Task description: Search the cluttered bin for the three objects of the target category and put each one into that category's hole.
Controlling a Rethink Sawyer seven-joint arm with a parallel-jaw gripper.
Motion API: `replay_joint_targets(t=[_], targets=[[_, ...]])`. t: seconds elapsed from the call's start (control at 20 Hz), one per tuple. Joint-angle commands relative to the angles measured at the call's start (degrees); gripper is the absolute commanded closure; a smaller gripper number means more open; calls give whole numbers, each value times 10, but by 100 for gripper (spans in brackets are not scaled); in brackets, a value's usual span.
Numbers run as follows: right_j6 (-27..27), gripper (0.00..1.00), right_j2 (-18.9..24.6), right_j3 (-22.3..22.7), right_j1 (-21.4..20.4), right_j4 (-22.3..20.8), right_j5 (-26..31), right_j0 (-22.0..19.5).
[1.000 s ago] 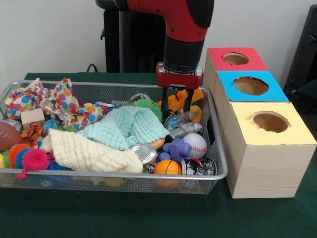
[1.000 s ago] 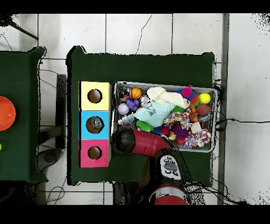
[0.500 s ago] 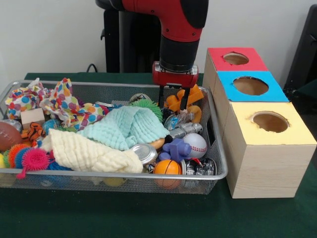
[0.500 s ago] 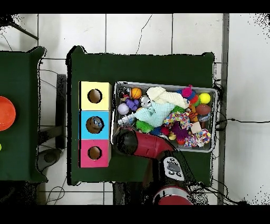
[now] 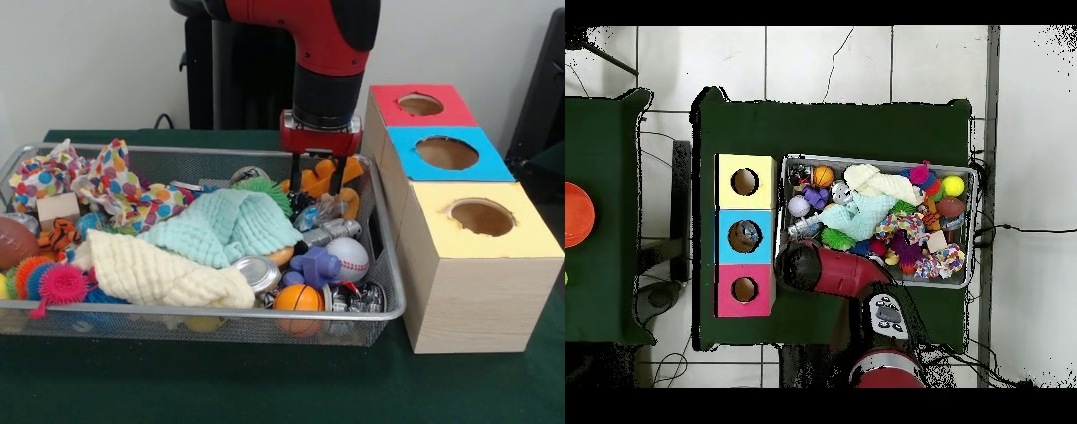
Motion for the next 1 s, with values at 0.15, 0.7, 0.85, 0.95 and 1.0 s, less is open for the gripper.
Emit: replay_joint_targets(t=[0.15, 0.7, 0.85, 0.95, 1.0], targets=[[41, 0, 65, -73, 33, -3, 61, 2], [47, 0, 62, -124, 76, -5, 44, 9], [53, 0, 60, -130, 82, -4, 40, 12], [56, 0, 59, -133, 84, -3, 38, 14], [57, 0, 59, -134, 86, -3, 37, 14]])
